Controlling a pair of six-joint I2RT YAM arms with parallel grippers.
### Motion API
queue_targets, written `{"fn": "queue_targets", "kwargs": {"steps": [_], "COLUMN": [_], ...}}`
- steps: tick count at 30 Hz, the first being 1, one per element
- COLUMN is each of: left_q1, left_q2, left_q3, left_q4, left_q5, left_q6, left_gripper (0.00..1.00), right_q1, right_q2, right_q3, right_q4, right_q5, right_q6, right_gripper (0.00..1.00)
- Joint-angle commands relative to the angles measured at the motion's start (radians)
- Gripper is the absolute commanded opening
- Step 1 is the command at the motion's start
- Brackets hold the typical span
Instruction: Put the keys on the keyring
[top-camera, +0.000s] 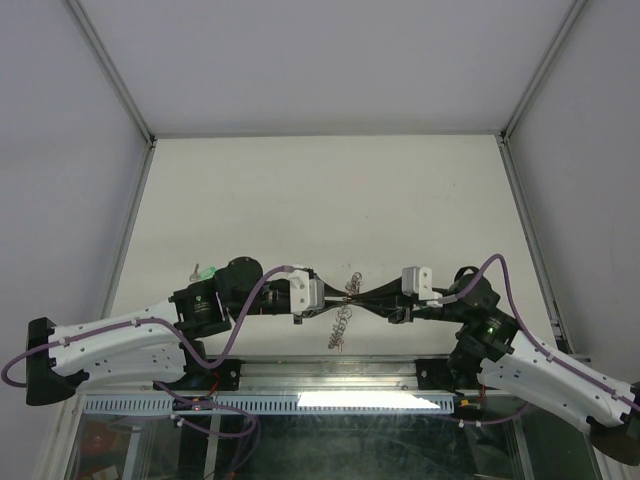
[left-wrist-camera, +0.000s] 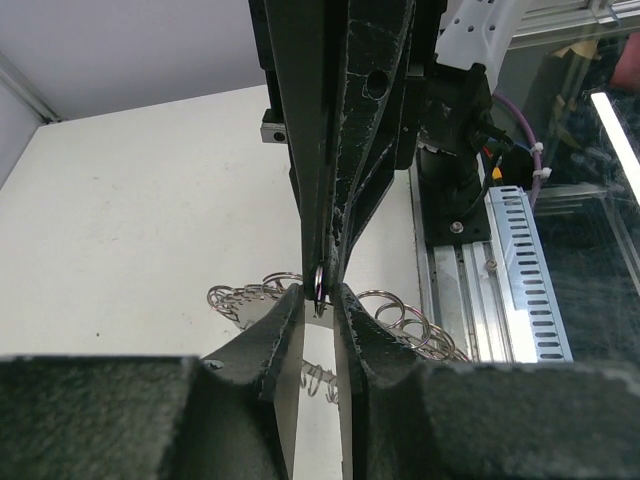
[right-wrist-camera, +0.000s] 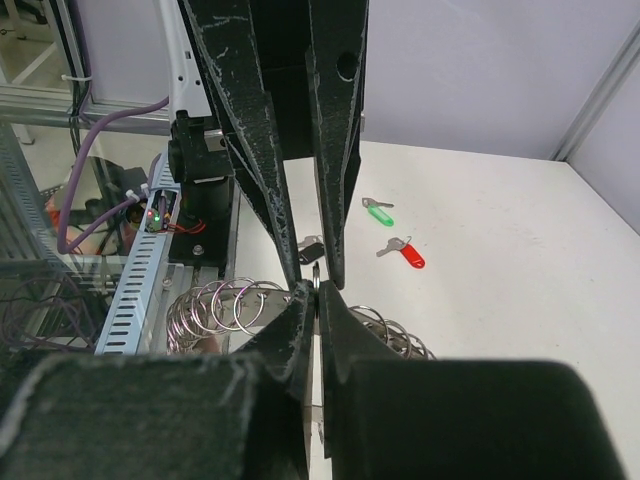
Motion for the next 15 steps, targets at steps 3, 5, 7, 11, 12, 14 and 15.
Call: {"fn": "queue_targets", "kwargs": {"steps": [3,5,7,11,12,14,15], "left_q1": [-0.006,-0.006,-0.006,-0.005,-0.005,-0.006,-0.005], "left_q2": [0.005,0.009,0.009,0.0,-0.002,-0.004,-0.004], "left_q3": [-0.01,-0.008,-0.006,-0.009,-0.01,-0.005,0.0], "left_q4": [0.04,0.029,0.02,0.012,0.008,-0.002,-0.012], "left_q5": [0.011,0.011,0.01,0.007,0.003,-0.007,-0.012], "left_q6": [-0.007,-0.006,-0.004,-0.006,-0.004,0.003,0.008], "left_gripper": [0.11,0.04,0.0,0.0,0.0,0.0,0.0], "right_q1": [0.003,0.003,0.003,0.003,0.003,0.003,0.003], "right_q2": [0.01,0.011,0.01,0.009,0.009,0.013,0.018], "right_q3": [0.03,0.033,0.033,0.045,0.051,0.062,0.072], "right_q4": [0.098,0.091,0.085,0.05,0.036,0.005,-0.02], "right_q5": [-0.027,-0.026,-0.027,-0.025,-0.025,-0.029,-0.031], "right_q6": [-0.004,-0.007,-0.01,-0.024,-0.03,-0.043,-0.053], "right_gripper": [0.0,0.0,0.0,0.0,0.0,0.0,0.0]}}
